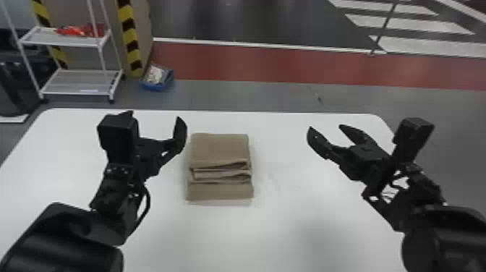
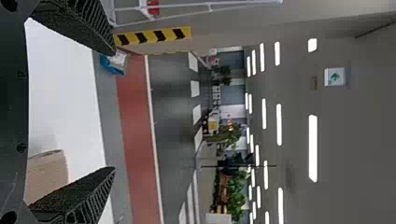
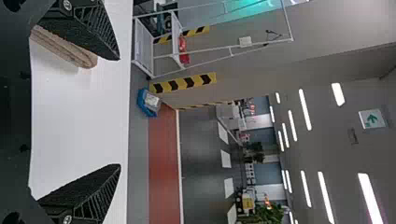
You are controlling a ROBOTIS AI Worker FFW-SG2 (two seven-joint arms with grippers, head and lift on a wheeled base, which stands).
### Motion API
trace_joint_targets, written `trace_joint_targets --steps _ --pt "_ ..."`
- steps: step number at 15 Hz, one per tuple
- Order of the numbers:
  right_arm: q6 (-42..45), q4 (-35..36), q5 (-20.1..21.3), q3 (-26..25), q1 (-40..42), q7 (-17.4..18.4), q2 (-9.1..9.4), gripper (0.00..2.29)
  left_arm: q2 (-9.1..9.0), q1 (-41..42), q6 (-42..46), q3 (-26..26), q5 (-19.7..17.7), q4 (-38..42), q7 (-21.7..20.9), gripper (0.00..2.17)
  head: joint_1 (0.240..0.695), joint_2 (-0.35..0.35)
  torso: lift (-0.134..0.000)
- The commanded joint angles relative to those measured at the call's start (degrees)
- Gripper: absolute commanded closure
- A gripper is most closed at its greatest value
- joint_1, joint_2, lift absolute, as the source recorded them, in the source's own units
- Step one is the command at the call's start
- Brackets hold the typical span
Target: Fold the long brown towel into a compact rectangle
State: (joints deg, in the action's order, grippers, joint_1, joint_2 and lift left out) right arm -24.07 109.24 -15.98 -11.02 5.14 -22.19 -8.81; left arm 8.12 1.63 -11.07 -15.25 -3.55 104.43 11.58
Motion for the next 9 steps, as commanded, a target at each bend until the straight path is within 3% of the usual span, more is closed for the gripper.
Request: trace_joint_targets --steps 1,4,6,9 --pt "8.11 -0.34 -1.25 0.12 3.03 0.57 1.43 0.07 -0.21 1.36 9.88 0.66 2.14 -1.69 1.70 0.00 0.657 -0.117 -0.123" --pt "12.86 -0.17 1.04 1.97 6.46 3.74 1.61 0.07 0.41 3.38 10.93 1.97 2.06 -0.37 1.61 0.00 0.647 -0.107 -0.123" --pt "10.22 1.50 1.30 2.49 8.04 7.34 1.43 0.07 0.58 5.40 9.70 2.15 2.06 1.03 1.08 0.00 0.659 -0.100 -0.123" --pt "7.06 4.23 1.04 2.05 9.80 8.83 1.25 0.07 1.55 6.10 4.60 2.24 1.35 2.79 1.61 0.00 0.683 -0.102 -0.123"
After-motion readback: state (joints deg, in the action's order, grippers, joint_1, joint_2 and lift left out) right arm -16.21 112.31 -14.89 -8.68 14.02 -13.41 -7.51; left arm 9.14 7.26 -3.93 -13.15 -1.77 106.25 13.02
